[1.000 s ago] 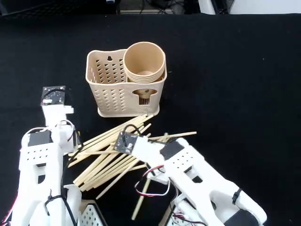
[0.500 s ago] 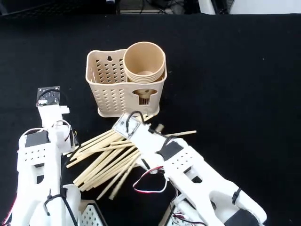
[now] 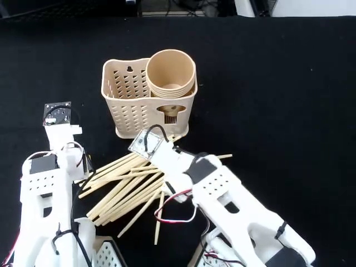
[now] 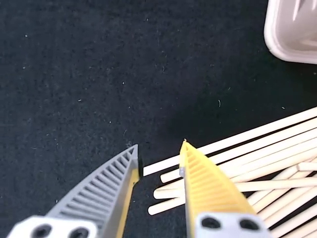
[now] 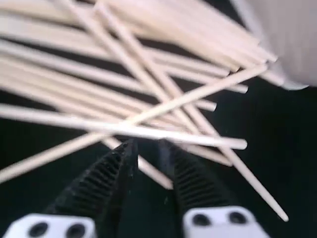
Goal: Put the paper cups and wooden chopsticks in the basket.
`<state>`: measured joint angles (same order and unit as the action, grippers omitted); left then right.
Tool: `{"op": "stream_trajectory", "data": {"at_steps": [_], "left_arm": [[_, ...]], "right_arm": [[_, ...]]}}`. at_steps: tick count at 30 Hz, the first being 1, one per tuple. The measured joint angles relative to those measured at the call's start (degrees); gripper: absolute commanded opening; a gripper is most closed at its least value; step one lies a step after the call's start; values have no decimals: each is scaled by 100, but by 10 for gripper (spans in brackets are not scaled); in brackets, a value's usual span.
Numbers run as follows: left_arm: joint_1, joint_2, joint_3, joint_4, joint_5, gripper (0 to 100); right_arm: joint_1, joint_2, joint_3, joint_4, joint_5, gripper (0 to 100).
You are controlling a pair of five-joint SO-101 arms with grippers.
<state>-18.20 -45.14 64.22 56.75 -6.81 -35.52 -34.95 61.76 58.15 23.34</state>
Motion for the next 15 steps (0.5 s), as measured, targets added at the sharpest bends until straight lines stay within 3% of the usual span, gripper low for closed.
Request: {"op": "stream_trajectory", "data": {"at_steps": [11,15], "left_arm": [[0,0,0,0,0,150],[0,0,0,0,0,150]], "right_arm": [[536,0,-26,501,-9,237],[651,0,-26,343,-492,237]]}}
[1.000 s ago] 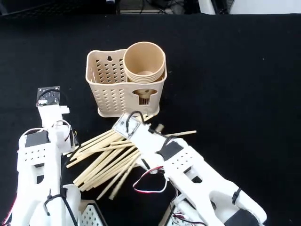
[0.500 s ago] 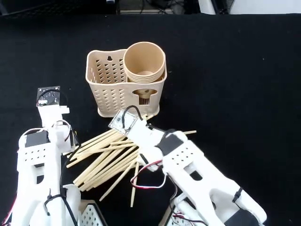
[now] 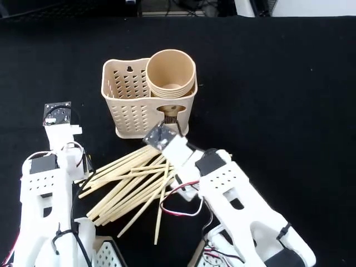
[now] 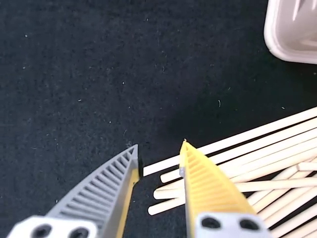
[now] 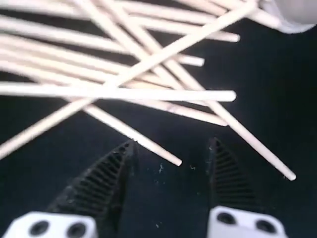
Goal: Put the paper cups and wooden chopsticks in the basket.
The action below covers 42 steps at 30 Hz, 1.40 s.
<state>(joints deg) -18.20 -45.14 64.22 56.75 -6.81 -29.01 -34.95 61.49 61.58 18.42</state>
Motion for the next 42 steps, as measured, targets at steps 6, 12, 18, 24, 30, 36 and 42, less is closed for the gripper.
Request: {"op": "stream_trajectory", "data": {"at_steps": [6,12,18,24,30,36,42], "left_arm": [[0,0,0,0,0,149],[0,0,0,0,0,149],[0,0,0,0,0,149],[0,0,0,0,0,149],[0,0,0,0,0,149],[0,0,0,0,0,149],[0,0,0,0,0,149]], "right_arm": [[-422,0,0,-334,-554,237],[-826,0,-149,-615,-1758,237],[-967,352,-149,-1125,-2418,237],[-1002,1503,-466,-1187,-2734,237],[-993,2418,-1090,-985,-2752,237],[-1011,2523,-1213,-949,-2637,234],[-1002,2031,-862,-949,-2576,237]]}}
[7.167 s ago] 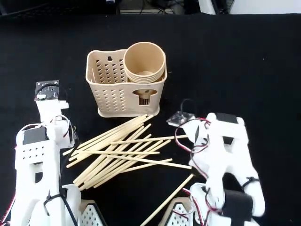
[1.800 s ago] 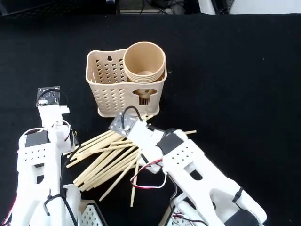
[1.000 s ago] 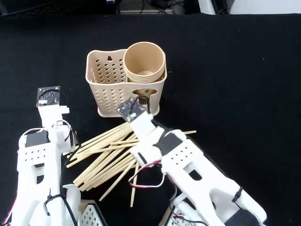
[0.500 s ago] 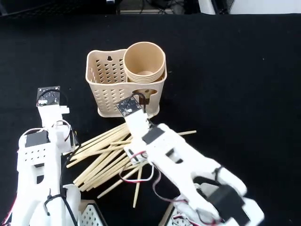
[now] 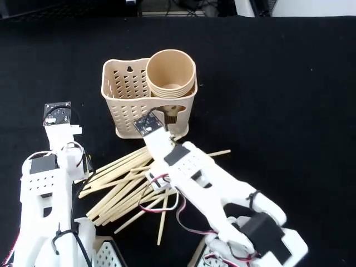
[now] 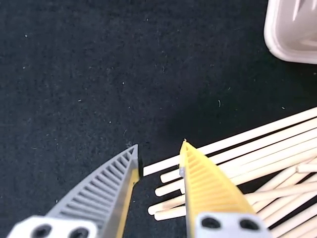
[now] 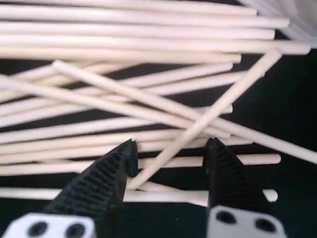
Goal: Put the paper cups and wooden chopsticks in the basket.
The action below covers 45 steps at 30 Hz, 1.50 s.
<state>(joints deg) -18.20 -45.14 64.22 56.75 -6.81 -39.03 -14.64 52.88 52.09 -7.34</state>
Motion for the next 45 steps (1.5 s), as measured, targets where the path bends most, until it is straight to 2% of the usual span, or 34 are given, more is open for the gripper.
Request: {"op": "stream_trajectory", "data": {"at_steps": [6,14,21,26,32,41,45], "left_arm": [[0,0,0,0,0,149],[0,0,0,0,0,149],[0,0,0,0,0,149],[0,0,0,0,0,149],[0,0,0,0,0,149],[0,0,0,0,0,149],[0,0,0,0,0,149]], "right_arm": [[0,-703,519,0,563,237],[0,-2180,1257,158,2497,237],[0,-3323,1916,800,3525,237],[9,-3640,2242,853,4308,237],[26,-3402,2286,642,4686,237],[598,-2400,2277,193,5002,231],[651,-2365,2277,193,5073,117]]}}
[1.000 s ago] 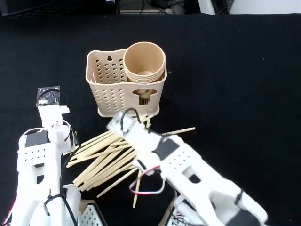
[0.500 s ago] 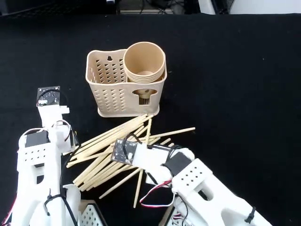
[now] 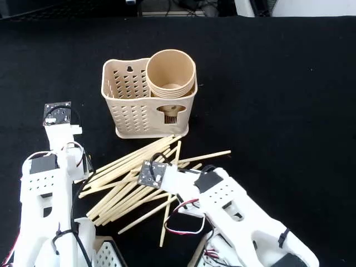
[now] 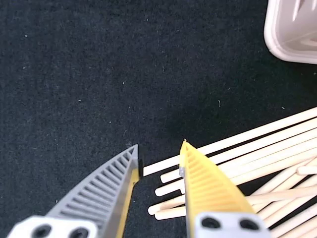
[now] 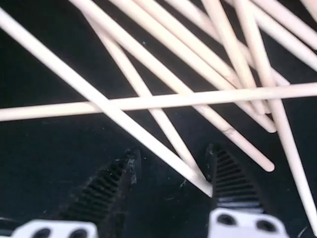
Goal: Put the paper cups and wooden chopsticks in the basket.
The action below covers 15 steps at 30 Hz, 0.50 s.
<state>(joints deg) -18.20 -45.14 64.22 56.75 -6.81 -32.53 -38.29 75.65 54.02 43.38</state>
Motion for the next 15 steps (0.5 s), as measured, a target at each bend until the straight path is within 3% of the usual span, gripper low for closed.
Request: {"op": "stream_trajectory", "data": {"at_steps": [3,9,15], "left_arm": [[0,0,0,0,0,149],[0,0,0,0,0,149],[0,0,0,0,0,150]], "right_arm": [[26,0,-9,-26,9,12],[97,0,-88,53,18,12],[703,0,-703,686,79,12]]}}
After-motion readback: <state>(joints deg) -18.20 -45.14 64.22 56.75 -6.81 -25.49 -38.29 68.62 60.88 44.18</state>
